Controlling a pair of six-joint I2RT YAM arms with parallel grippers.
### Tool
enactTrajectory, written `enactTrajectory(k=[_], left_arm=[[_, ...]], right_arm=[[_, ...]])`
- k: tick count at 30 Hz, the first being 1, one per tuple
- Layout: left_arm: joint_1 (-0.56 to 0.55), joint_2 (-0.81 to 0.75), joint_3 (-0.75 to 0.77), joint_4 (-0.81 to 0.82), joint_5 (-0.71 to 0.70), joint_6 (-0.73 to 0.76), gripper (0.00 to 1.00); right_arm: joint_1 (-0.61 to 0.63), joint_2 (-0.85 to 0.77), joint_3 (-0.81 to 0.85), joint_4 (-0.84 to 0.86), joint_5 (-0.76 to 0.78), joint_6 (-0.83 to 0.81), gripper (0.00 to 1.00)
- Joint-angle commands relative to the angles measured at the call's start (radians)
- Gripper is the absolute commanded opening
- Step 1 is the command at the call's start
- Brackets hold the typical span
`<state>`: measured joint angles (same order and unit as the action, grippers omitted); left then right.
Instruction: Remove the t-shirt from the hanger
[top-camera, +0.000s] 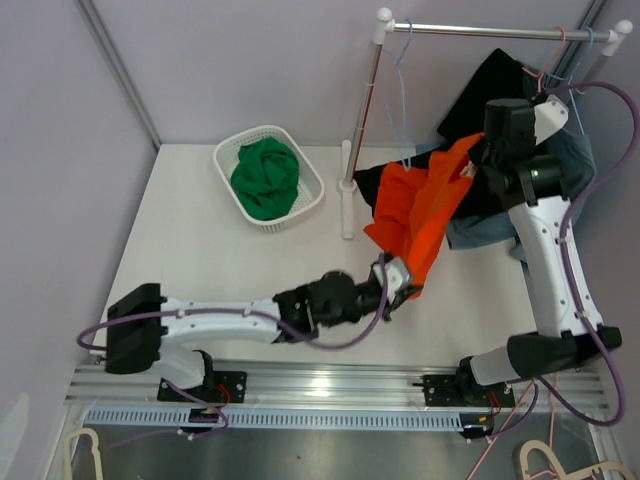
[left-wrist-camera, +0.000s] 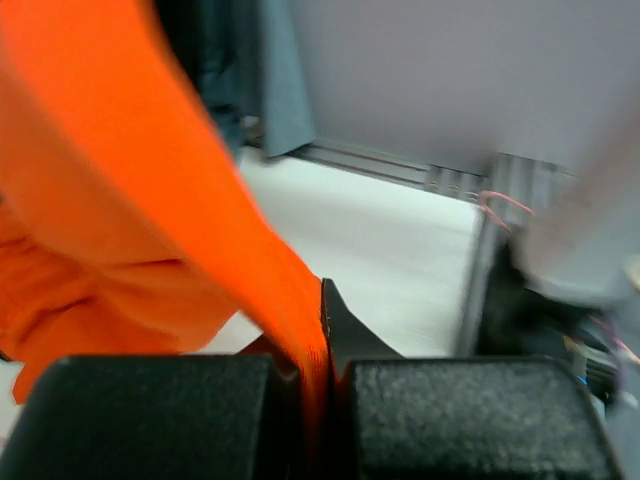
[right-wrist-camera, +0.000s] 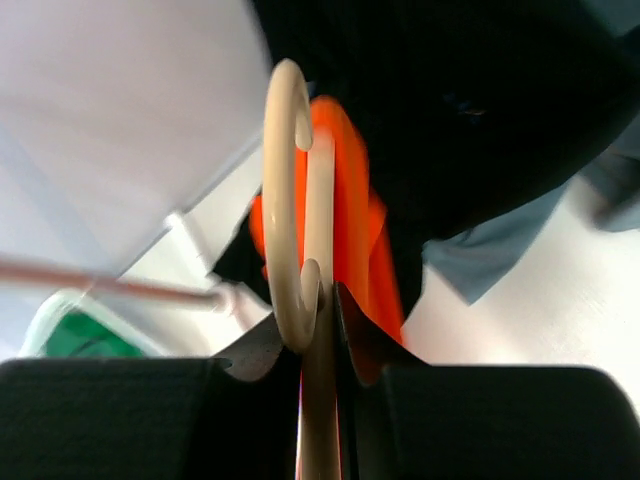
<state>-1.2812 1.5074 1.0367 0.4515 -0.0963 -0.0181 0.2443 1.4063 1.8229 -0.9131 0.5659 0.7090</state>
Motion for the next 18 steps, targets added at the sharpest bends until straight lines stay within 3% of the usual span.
enactTrajectory(k=[1,2,6,10,13,16,18], left_arm=[[-0.196,-0.182,-0.139,0.217,-0.095,0.158,0.0],[-0.228,-0.206,-0.164,0.263,-0.117,0.193,0.01],[-0.352,-0.291,-0.289,0.306,-0.19,0.204,0.01],[-0.36,-0.279,-0.325,0.3,-0.274,0.189,0.0],[-0.241,-0.214,-0.23,0.107,-0.293,0.054,0.0],[-0.071,-0.115,-0.12,-0.111,-0.26,-0.241,0.0],[0.055,-0.066,-0.043,-0.204,-0.211,-0.35,0.01]], right_arm=[[-0.124,0.147,0.096,-0.067,-0.101,0.001,0.0],[-0.166,0.169,0.122,-0.085,-0.172,-0.002,0.0],[-0.203,0.206,0.158,-0.081,-0.227,-0.02,0.0],[-0.209,0.194,0.167,-0.084,-0.296,-0.046,0.0],[-0.208,0.151,0.154,-0.079,-0.431,-0.086,0.0],[-0.195,0.082,0.118,-0.067,-0.532,-0.149,0.0],[-0.174,0.037,0.078,-0.066,-0.544,-0.207,0.0]])
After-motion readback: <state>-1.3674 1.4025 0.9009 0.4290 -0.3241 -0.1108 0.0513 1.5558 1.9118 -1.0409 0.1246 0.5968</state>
